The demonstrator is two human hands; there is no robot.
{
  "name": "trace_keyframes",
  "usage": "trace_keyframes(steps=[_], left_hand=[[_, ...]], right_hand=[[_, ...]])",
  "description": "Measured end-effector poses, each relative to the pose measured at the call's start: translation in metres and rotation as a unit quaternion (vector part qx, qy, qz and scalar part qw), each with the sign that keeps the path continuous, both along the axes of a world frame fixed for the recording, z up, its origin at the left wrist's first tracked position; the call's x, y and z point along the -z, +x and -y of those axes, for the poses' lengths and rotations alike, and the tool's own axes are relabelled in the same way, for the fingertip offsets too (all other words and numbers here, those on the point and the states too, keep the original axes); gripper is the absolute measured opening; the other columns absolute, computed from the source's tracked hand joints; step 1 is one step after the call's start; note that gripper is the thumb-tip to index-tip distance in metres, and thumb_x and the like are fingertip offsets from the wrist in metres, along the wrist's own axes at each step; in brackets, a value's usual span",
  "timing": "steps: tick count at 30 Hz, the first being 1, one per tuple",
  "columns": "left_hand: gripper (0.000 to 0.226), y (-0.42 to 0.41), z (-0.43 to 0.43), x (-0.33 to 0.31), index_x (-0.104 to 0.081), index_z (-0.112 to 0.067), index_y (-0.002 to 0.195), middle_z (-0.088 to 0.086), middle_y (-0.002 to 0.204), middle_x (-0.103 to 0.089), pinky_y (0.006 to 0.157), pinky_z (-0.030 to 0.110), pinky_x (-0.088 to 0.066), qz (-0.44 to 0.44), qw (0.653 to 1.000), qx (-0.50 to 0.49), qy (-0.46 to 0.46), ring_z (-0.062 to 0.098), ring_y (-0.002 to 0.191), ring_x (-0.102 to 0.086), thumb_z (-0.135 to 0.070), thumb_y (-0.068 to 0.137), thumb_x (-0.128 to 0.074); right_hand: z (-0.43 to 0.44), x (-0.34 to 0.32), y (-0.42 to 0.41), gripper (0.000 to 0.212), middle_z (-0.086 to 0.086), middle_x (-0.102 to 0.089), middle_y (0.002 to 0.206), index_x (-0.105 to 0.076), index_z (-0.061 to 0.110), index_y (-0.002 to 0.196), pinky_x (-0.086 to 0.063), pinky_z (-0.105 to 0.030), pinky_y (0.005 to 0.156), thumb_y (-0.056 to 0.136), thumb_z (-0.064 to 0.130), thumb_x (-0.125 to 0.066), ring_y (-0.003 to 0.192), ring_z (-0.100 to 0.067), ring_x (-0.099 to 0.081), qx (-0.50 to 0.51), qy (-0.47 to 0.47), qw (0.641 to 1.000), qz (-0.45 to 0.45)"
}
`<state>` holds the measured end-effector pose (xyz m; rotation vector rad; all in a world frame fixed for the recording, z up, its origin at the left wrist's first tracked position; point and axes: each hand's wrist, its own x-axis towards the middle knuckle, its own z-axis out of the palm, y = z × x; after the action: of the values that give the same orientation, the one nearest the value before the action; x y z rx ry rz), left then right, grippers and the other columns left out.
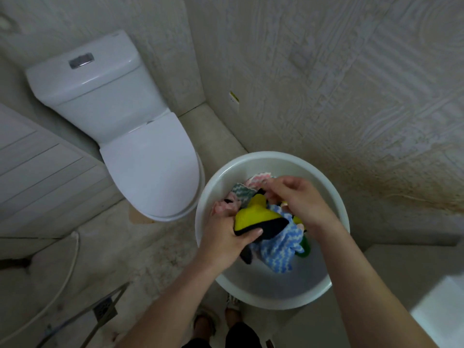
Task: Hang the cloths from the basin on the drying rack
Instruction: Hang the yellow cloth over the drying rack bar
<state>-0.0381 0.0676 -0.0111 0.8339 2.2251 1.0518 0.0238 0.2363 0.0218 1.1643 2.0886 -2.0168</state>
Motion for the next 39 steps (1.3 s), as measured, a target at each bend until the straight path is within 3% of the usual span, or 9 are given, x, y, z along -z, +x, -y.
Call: trace_keyframes(steps=[4, 11, 15, 18, 21, 28, 32, 35, 39], left_hand=[[0.016, 0.002, 0.011, -0.01, -0.072, -0.023, 0.07, -0.015, 0.067, -0.066, 0.063, 0.023, -0.043, 0.008, 0.998, -0.055, 0.021, 0.004, 0.068, -0.06, -0.037, 0.074, -0.077], [0.039, -0.013, 0.01, -0.044, -0.071, -0.005, 0.081, 0.008, 0.073, -0.073, 0.064, 0.026, -0.051, 0.237, 0.943, -0.207, 0.106, 0.015, 0.068, -0.068, -0.044, 0.078, -0.068], [0.101, -0.019, 0.013, -0.054, -0.062, 0.01, 0.086, 0.025, 0.078, -0.066, 0.075, 0.037, -0.049, 0.251, 0.94, -0.22, 0.076, 0.029, 0.077, -0.068, -0.087, 0.059, -0.053], [0.08, -0.017, 0.009, -0.069, -0.065, 0.006, 0.085, 0.024, 0.076, -0.067, 0.072, 0.034, -0.046, 0.239, 0.951, -0.163, 0.106, 0.029, 0.073, -0.066, -0.073, 0.071, -0.056], [0.037, -0.01, 0.008, -0.091, -0.067, -0.008, 0.106, 0.007, 0.097, -0.073, 0.083, 0.031, -0.052, 0.244, 0.947, -0.129, 0.162, 0.019, 0.091, -0.068, -0.036, 0.085, -0.058], [0.04, -0.009, 0.021, -0.151, -0.069, -0.011, 0.099, 0.011, 0.1, -0.073, 0.089, 0.038, -0.051, 0.233, 0.941, -0.102, 0.224, 0.024, 0.097, -0.068, -0.041, 0.094, -0.042], [0.04, -0.005, 0.048, -0.172, -0.068, -0.01, 0.097, 0.018, 0.101, -0.07, 0.093, 0.045, -0.047, 0.181, 0.959, -0.076, 0.204, 0.03, 0.098, -0.065, -0.045, 0.094, -0.048], [0.015, 0.002, 0.085, -0.186, -0.069, -0.023, 0.096, 0.0, 0.09, -0.07, 0.08, 0.032, -0.049, 0.151, 0.959, -0.072, 0.227, 0.014, 0.086, -0.064, -0.021, 0.094, -0.054], [0.016, 0.013, 0.137, -0.198, -0.067, -0.026, 0.101, 0.0, 0.083, -0.064, 0.049, 0.024, -0.047, 0.168, 0.945, -0.158, 0.234, 0.014, 0.058, -0.057, -0.025, 0.094, -0.053]], right_hand=[[-0.028, 0.059, -0.013, 0.047, -0.016, -0.055, 0.131, -0.044, 0.022, 0.138, -0.046, -0.041, 0.092, 0.094, 0.034, -0.055, 0.113, -0.033, -0.056, -0.14, 0.221, 0.944, 0.2], [-0.009, 0.072, -0.017, 0.023, -0.015, -0.07, 0.099, -0.072, 0.009, 0.102, -0.046, -0.036, 0.076, 0.092, 0.021, -0.054, 0.085, -0.034, -0.063, -0.056, 0.353, 0.924, 0.137], [-0.005, 0.001, -0.01, 0.017, -0.007, -0.056, 0.083, -0.055, 0.01, 0.088, -0.05, -0.027, 0.054, 0.098, 0.013, -0.042, 0.075, -0.02, -0.056, 0.194, 0.056, 0.978, -0.048], [-0.002, -0.047, -0.007, 0.025, -0.001, -0.05, 0.069, -0.05, 0.016, 0.073, -0.045, -0.024, 0.046, 0.096, 0.012, -0.043, 0.062, -0.014, -0.05, 0.255, -0.121, 0.951, -0.127], [0.0, -0.082, -0.006, 0.019, -0.002, -0.051, 0.064, -0.06, 0.009, 0.073, -0.038, -0.023, 0.049, 0.089, 0.016, -0.05, 0.054, -0.011, -0.046, 0.153, -0.097, 0.972, -0.152], [0.032, -0.154, -0.008, 0.042, 0.011, -0.067, 0.077, -0.068, 0.018, 0.104, -0.047, -0.018, 0.071, 0.079, 0.051, -0.058, 0.074, 0.002, -0.059, -0.246, 0.16, 0.947, -0.131], [0.065, -0.166, -0.022, 0.046, -0.003, -0.06, 0.057, -0.071, 0.0, 0.076, -0.036, -0.019, 0.047, 0.09, 0.042, -0.059, 0.046, -0.004, -0.047, -0.102, 0.156, 0.971, -0.152], [0.099, -0.175, -0.024, 0.012, 0.004, -0.064, 0.061, -0.074, 0.01, 0.082, -0.043, -0.016, 0.055, 0.088, 0.015, -0.065, 0.054, 0.0, -0.055, -0.091, 0.141, 0.966, -0.198], [0.135, -0.193, -0.026, 0.028, -0.004, -0.066, 0.08, -0.061, 0.025, 0.093, -0.048, -0.021, 0.07, 0.089, -0.002, -0.055, 0.071, -0.011, -0.062, -0.2, 0.183, 0.932, -0.239]])
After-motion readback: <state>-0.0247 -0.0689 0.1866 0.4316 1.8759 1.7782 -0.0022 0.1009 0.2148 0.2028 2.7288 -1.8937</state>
